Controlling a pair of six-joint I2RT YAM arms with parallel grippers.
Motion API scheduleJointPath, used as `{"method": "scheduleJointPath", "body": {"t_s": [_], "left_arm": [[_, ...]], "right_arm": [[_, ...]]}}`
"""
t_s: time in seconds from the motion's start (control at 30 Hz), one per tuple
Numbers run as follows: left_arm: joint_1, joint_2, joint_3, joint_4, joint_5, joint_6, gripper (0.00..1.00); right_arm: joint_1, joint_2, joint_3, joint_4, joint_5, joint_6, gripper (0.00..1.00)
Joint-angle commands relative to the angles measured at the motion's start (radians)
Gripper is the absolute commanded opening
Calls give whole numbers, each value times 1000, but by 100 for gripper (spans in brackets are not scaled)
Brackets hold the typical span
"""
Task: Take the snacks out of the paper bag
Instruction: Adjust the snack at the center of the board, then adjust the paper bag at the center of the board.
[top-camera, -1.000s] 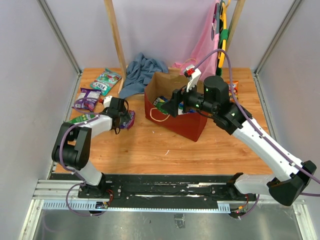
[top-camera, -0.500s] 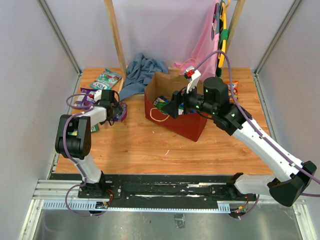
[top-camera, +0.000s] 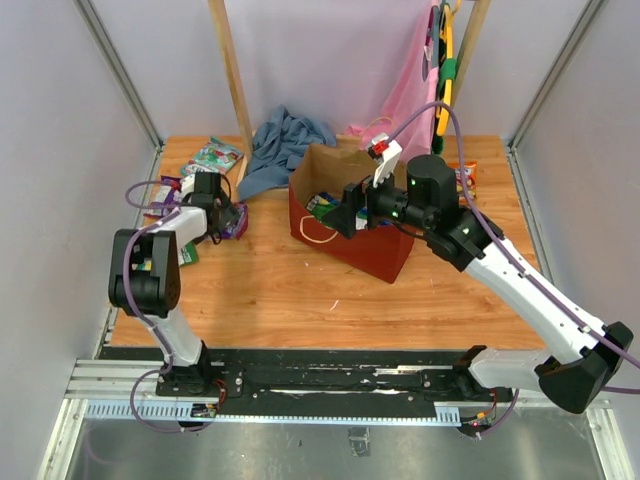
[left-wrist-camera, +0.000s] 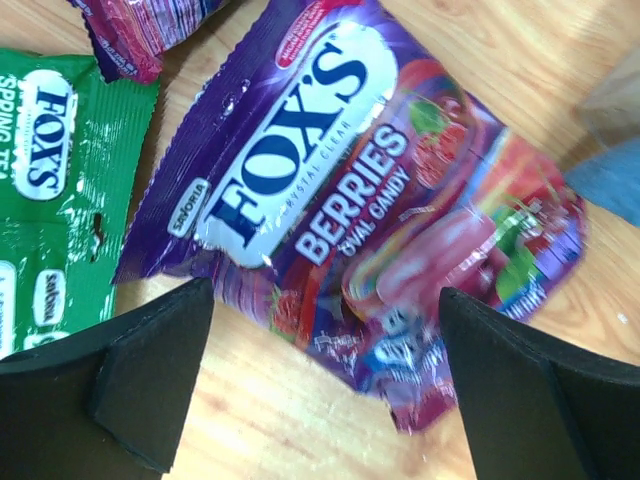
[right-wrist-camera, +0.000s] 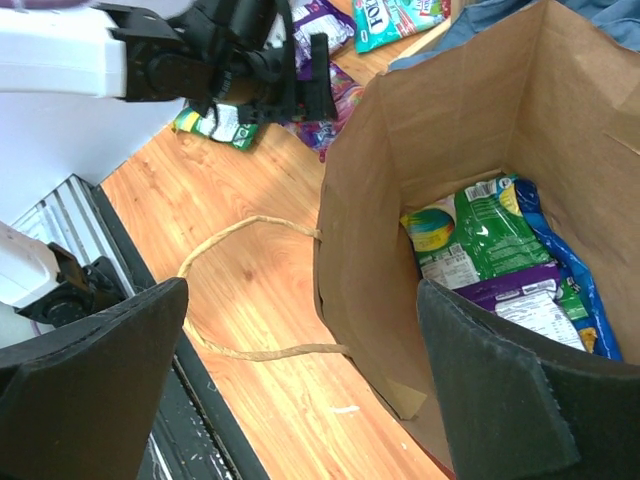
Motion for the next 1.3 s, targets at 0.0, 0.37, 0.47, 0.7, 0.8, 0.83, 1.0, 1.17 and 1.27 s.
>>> {"method": "scheduleJointPath", "body": {"t_s": [0.0, 0.37, 0.47, 0.7, 0.8, 0.83, 1.0, 1.17, 1.27], "left_arm": [[-15, -220, -29, 53, 111, 88, 98], [-205, -417, 205, 34, 290, 316, 100], [-277, -325, 314, 14, 212, 387, 100], [-322, -126, 499, 27, 212, 475, 100], [-337, -52, 568, 1, 226, 510, 100], [-344, -34, 584, -6, 227, 522, 100], [-366, 28, 642, -26, 225, 574, 98], [-376, 34, 667, -41, 224, 596, 98], [-377, 34, 658, -30, 255, 603, 98]], "right_arm": [[-33, -46, -25, 21, 27, -37, 98], [-228, -84, -20, -119, 340, 88, 99], [-232, -2, 66, -263, 495, 57, 99], [-232, 73, 92, -336, 698, 22, 89], [-233, 91, 102, -349, 734, 15, 84], [-233, 97, 107, -352, 740, 15, 83], [-215, 121, 143, -395, 815, 16, 82], [-166, 104, 163, -392, 868, -4, 87], [-149, 106, 176, -391, 890, -17, 90]]}}
